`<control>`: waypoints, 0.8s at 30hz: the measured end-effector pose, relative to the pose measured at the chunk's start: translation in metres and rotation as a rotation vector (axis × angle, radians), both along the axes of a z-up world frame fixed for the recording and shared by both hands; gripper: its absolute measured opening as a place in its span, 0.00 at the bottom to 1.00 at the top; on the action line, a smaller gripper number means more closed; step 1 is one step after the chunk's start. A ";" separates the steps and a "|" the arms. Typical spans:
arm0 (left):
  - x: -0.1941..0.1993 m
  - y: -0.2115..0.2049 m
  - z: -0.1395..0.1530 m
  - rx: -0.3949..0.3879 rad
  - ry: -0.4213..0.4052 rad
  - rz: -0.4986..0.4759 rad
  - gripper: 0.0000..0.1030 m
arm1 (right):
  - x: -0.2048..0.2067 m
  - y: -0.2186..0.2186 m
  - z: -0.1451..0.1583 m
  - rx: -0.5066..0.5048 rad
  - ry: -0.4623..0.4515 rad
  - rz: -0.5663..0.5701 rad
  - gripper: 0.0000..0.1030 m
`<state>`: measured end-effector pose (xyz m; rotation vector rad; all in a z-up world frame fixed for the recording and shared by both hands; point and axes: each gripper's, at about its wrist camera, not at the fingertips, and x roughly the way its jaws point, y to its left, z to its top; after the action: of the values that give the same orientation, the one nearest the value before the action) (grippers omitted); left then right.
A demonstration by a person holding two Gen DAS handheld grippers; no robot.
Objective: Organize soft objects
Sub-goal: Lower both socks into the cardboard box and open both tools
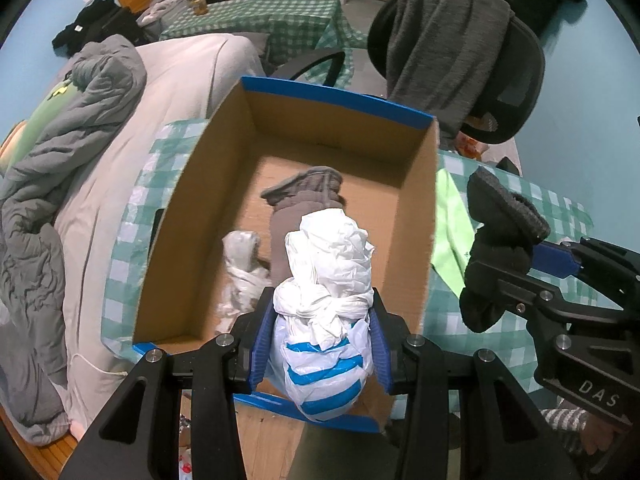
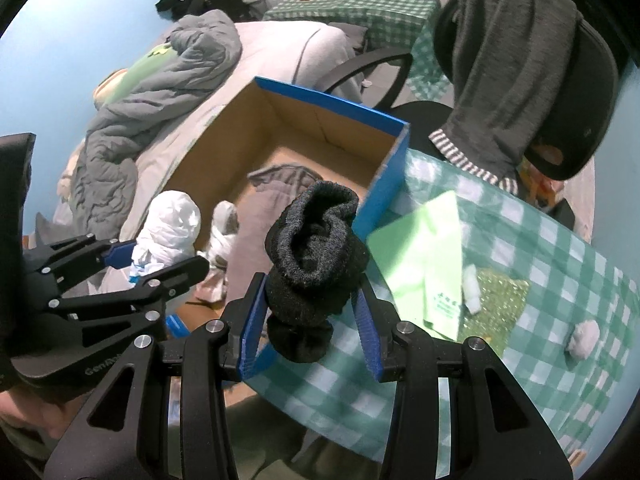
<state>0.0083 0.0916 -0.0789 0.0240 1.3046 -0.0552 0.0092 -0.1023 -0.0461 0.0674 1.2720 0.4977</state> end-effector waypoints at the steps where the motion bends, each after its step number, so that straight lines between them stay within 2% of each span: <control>1: 0.001 0.003 0.000 0.001 0.000 0.003 0.42 | 0.002 0.005 0.000 0.001 0.000 0.005 0.41; 11: 0.010 0.031 -0.007 0.013 0.009 0.033 0.42 | 0.015 0.038 -0.007 0.001 0.015 0.043 0.41; 24: 0.020 0.049 -0.022 0.035 0.046 0.041 0.42 | 0.026 0.058 -0.024 0.005 0.063 0.058 0.41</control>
<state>0.0286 0.1404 -0.1009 0.0262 1.3512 0.0026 0.0348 -0.0439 -0.0703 0.0510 1.3373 0.5520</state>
